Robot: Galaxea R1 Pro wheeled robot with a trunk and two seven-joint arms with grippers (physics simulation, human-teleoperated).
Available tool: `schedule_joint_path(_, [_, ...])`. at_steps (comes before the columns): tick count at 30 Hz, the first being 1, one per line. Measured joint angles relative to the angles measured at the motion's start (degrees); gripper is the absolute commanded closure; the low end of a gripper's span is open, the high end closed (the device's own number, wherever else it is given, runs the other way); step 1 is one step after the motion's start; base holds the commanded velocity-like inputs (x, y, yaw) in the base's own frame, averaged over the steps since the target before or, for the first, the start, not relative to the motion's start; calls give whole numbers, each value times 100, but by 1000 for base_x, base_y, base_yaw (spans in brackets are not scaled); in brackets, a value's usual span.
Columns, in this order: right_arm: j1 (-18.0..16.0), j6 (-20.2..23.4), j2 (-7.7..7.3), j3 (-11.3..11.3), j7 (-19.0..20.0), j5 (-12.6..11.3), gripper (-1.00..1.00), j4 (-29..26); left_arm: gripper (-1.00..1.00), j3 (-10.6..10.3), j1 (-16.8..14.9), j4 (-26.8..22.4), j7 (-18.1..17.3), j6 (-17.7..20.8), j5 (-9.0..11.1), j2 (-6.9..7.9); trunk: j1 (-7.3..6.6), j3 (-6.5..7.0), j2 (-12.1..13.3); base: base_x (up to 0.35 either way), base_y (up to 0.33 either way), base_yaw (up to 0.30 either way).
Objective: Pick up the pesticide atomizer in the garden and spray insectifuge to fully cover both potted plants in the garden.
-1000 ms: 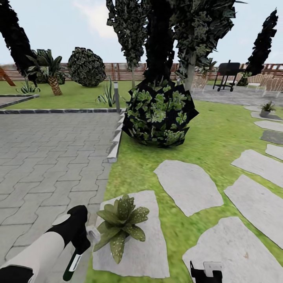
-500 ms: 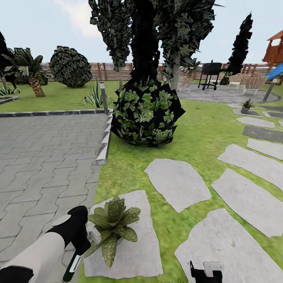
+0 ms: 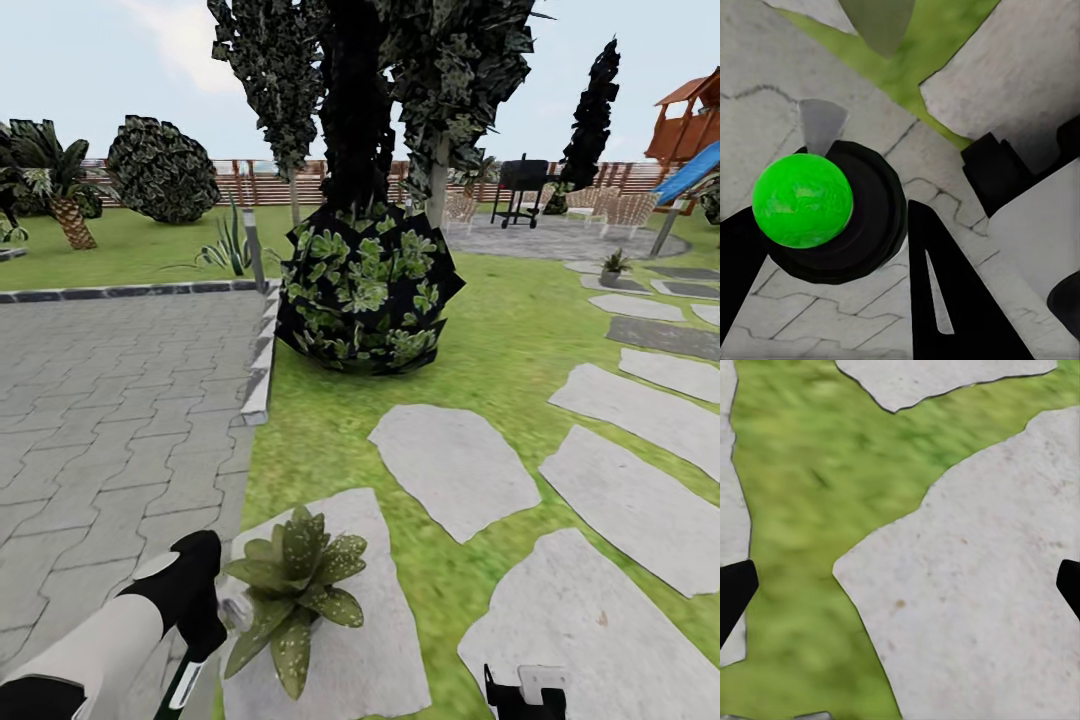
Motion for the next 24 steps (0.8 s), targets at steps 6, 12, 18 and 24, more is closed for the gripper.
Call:
schedule_joint_path(6, [2, -1, -2, -2, 0, -1, -100, -2, 100, -40, -15, -5, -79, -28, -28, 5, 0, 0, 0, 0, 2, -263])
schedule_joint_path(12, [1, 0, -1, 2, -1, 0, -100, -1, 100, -137, -12, 100, -239, -56, -33, 98, 0, 0, 0, 0, 0, -248])
schedule_joint_path(18, [0, 0, 3, 2, 0, -1, -100, 0, 100, -172, -9, 208, -473, -75, -38, 147, 0, 0, 0, 0, 31, -16])
schedule_joint_path(24, [1, 2, 4, 1, 9, -2, -100, -1, 100, -174, -11, 152, -456, -73, -50, 200, 0, 0, 0, 0, 278, -52])
